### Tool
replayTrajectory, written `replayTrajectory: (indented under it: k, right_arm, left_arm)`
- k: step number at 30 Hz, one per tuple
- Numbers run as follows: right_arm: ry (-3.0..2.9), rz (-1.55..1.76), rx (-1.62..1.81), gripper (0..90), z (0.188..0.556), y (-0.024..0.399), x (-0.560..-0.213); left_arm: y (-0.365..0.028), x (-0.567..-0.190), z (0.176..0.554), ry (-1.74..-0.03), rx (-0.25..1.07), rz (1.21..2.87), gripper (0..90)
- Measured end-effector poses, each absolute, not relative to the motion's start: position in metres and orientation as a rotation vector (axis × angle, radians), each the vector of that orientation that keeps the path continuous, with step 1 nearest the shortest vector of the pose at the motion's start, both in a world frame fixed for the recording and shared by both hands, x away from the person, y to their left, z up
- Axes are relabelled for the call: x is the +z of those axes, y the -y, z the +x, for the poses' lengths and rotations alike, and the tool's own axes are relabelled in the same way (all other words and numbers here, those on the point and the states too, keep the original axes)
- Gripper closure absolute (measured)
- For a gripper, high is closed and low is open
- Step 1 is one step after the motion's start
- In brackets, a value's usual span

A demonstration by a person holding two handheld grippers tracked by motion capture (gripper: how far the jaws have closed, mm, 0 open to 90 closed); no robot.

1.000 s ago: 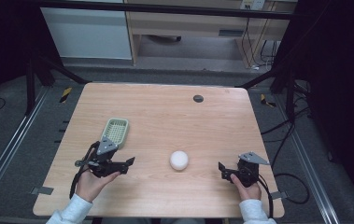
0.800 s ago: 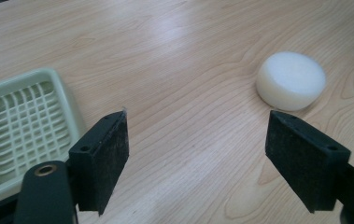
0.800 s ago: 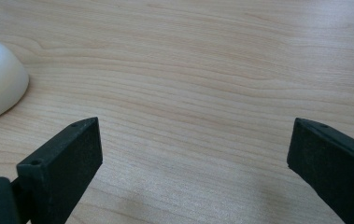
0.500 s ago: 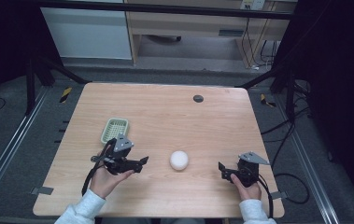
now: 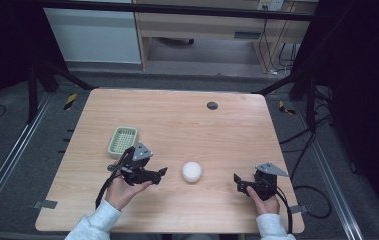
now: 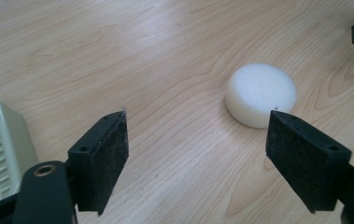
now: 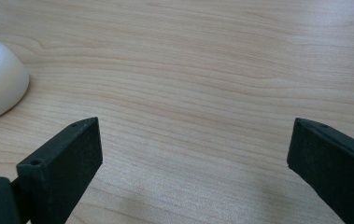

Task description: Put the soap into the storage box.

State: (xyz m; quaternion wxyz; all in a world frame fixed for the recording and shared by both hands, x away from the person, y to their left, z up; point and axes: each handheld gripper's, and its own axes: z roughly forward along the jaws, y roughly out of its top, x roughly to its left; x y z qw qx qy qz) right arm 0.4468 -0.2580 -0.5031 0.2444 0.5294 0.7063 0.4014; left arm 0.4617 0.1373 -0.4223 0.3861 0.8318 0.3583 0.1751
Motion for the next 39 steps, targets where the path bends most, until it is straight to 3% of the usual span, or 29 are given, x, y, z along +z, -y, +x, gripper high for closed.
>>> replayTrajectory:
  k: [39]
  right_arm:
    - [-1.930,1.453,1.105,3.7,0.447,0.258,-0.502]
  left_arm:
    - [-0.079,-0.429,0.477,-0.827,0.393,2.204,20.5]
